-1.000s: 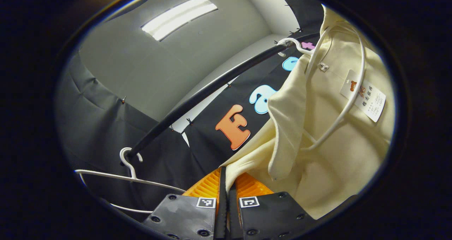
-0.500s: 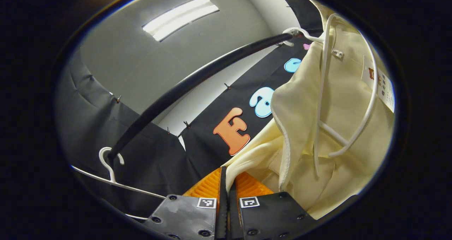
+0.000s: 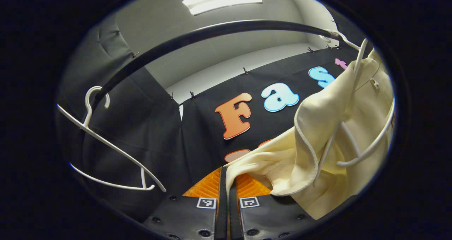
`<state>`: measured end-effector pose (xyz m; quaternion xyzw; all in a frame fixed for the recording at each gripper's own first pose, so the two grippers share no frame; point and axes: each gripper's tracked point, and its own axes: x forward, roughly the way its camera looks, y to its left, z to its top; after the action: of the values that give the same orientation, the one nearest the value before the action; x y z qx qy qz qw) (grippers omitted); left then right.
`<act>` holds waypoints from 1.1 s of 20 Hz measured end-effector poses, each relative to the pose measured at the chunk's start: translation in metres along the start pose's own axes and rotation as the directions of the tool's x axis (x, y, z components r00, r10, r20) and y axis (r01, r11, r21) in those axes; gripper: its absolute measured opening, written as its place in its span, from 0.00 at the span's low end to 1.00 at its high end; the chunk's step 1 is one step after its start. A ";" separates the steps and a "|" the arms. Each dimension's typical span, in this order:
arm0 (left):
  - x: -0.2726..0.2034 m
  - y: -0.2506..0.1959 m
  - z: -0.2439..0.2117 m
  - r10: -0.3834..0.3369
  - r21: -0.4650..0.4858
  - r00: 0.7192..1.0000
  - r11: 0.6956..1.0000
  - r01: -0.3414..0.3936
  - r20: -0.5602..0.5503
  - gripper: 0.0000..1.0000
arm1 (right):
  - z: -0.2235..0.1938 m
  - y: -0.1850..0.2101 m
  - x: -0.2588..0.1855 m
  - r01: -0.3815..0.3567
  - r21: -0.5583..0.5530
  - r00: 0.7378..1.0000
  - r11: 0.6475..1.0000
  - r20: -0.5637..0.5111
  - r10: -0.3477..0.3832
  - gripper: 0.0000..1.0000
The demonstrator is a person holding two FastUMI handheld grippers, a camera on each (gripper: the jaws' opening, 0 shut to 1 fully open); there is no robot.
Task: Grasp the clothes on the hanger with both hands and then place them into the laundry hamper below.
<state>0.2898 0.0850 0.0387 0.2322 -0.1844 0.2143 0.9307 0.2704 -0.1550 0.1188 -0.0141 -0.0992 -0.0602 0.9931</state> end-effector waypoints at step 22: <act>0.018 -0.018 -0.030 -0.089 -0.248 0.986 0.967 0.053 -0.140 0.11 | -0.048 0.013 0.016 -0.141 0.131 0.989 0.981 -0.018 0.144 0.04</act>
<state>0.3210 0.0914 0.0154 0.1058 -0.1306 0.1732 0.9704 0.2972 -0.1454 0.0753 0.0442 -0.0881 0.0175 0.9950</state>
